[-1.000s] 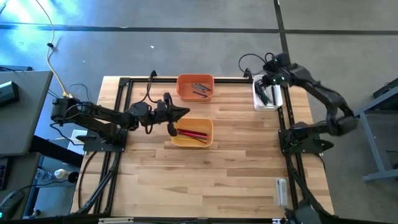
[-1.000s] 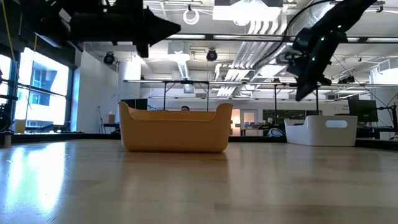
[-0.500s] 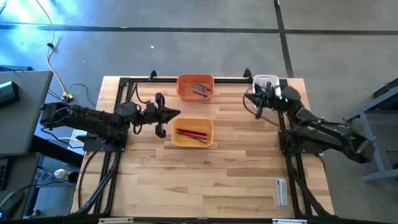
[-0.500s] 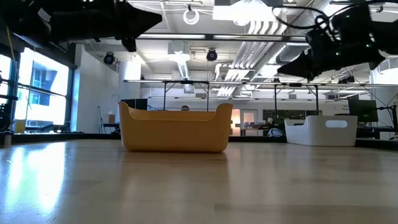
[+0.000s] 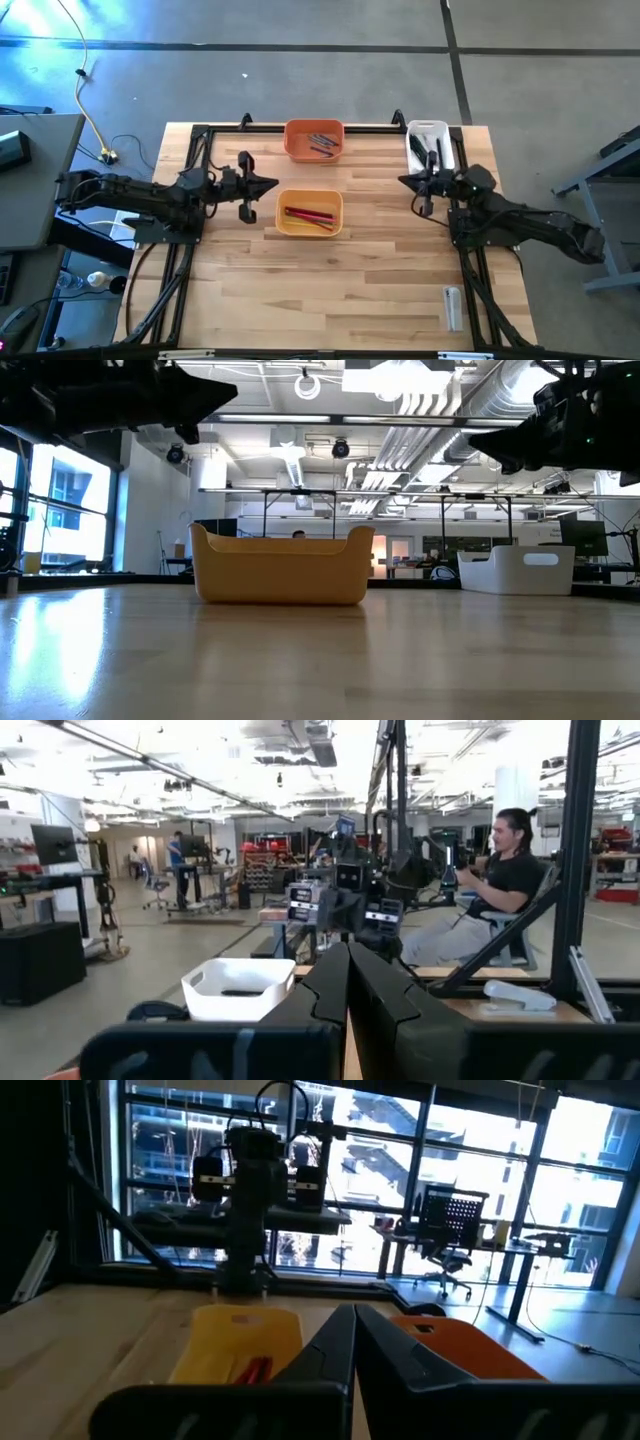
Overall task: Sort crayons/erasers/pens/pencils in bins
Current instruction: Return to Home Position
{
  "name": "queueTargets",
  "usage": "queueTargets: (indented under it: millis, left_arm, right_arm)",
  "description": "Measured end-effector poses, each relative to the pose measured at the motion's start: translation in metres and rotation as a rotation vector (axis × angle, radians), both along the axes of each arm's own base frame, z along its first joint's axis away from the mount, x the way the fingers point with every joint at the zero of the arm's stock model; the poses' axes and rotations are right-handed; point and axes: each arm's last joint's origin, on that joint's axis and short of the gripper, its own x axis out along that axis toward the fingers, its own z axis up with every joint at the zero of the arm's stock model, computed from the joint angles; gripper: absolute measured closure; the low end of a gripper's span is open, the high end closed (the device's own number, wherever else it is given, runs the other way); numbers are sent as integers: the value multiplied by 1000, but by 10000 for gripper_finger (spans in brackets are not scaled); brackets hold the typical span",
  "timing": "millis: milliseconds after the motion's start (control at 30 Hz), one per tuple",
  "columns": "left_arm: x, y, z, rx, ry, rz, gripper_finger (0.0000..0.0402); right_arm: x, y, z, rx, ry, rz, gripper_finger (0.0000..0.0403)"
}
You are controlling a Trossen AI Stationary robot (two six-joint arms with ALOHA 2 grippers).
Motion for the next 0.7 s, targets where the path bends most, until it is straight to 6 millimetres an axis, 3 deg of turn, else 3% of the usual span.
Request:
queueTargets:
  millis: [467,700]
  left_arm:
    - [-48,-13,-9,51,-129,4,401]
    - [-65,-17,-12,48,-119,20,401]
  right_arm:
    - [-26,14,-3,-45,11,-75,403]
    - [-27,14,-6,-36,68,-93,403]
